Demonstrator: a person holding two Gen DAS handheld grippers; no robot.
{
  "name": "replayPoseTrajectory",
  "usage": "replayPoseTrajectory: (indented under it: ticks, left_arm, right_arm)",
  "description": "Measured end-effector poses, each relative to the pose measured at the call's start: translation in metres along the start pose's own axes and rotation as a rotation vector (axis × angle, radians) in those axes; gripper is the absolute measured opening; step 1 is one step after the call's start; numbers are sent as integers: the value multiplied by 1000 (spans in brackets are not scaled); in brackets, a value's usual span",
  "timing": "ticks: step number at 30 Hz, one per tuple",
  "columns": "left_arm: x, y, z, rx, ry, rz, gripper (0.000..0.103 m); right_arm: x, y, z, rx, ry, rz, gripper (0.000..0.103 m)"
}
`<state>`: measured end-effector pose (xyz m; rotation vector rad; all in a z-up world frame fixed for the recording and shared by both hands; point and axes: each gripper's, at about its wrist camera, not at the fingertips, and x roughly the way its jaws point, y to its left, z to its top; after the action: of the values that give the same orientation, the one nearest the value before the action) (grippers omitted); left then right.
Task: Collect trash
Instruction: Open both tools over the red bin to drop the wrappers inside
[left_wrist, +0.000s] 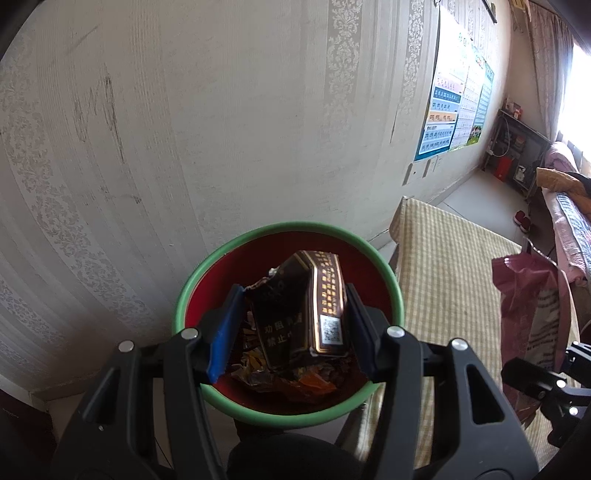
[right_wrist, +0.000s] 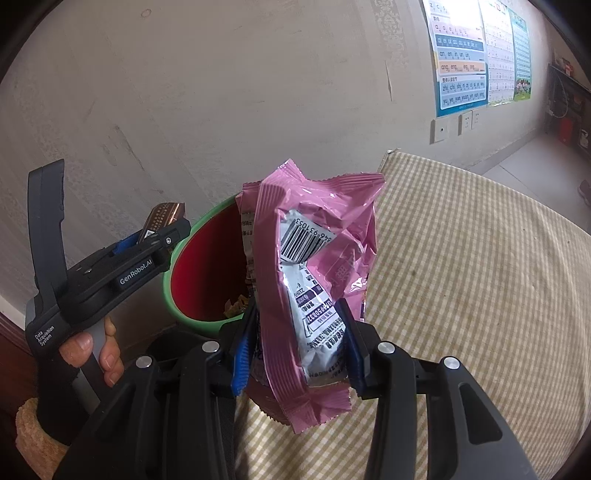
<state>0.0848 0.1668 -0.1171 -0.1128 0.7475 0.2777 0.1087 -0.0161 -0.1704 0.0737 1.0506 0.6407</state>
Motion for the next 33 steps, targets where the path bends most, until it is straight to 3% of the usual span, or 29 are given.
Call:
replayPoseTrajectory:
  ticks: [14,33]
  left_arm:
    - [17,18,1,-6,21,28,52]
    - [44,35,2,-6,58,43,52]
  right_arm:
    - [12,16,9,-55,6,14,42]
    - [47,13,22,-31,50,33,42]
